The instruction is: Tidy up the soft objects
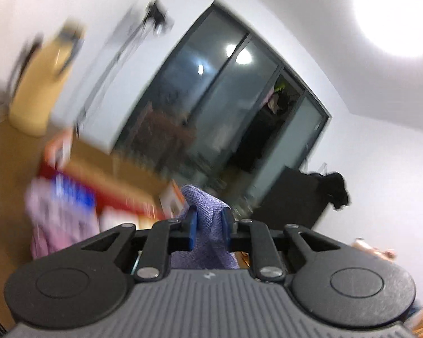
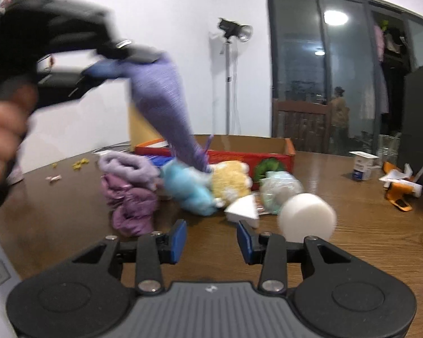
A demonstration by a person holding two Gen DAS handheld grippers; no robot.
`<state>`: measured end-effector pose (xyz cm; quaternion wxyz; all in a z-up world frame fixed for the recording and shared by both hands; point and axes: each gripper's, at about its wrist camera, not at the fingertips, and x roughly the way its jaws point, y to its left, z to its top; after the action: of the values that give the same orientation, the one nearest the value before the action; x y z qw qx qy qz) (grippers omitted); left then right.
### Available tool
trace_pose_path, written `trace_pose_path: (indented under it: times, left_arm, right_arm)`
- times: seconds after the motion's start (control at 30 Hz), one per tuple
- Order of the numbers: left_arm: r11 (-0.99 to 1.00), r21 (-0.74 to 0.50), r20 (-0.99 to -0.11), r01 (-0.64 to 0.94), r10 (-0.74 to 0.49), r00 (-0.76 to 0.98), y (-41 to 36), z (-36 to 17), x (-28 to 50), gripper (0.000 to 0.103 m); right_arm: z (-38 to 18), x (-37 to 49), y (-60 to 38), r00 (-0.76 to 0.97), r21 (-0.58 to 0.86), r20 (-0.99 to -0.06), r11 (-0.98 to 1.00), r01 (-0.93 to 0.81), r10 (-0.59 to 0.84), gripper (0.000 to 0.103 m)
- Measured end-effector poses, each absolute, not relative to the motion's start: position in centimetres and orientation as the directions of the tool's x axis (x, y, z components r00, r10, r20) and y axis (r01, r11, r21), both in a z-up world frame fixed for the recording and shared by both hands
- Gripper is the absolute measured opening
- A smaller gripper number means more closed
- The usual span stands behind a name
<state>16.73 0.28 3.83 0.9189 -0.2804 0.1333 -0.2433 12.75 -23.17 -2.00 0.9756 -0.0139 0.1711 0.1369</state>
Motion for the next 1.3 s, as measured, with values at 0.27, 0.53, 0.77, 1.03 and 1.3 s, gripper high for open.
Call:
trace_pose_path:
  times: [0.27,0.53,0.77,1.03,1.3]
  left_arm:
    - [0.838,-0.466,-0.355,0.285,-0.472,0.807,2.0,-3.9,13.5,0.063]
    - [0.843,-0.457,-0.389,0.284,-0.477,0.789,1.7,-3.0,13.4,0.064]
    - [0.908,-0.381,-0.462,0.171,-0.348,0.816,1.4,-3.9,14.8,0.051]
    - [0.873,-0.476,-0.422,0.107,-0.334,0.843,4.1,-3.9,14.4,0.053]
    - [0.873,-0.441,-0.413,0.206,-0.401,0.817,2.3,-3.7,14.3,0.039]
  right_arm:
    - [-2.3,13.2,-26.0,0.884,0.121,-0.401,0.97,-0.209,0.24,0.039]
    - [-1.8,16.9,-22.4,0.829,0.127,-0.42,0.929,-0.348,0.369,0.041]
    - [-2.8,16.9,-20.1,0.775,0.007,-0.558,0.936,-0.353,0.297,0.022]
    - [-1.6,12.3,-21.4,0.803,0.099,-0.498,0.941,-0.324,0.329,0.029]
    - [-3.0,16.4,-20.0,0.797,0.057,-0.549,0.963,-0.263,0.25,0.042]
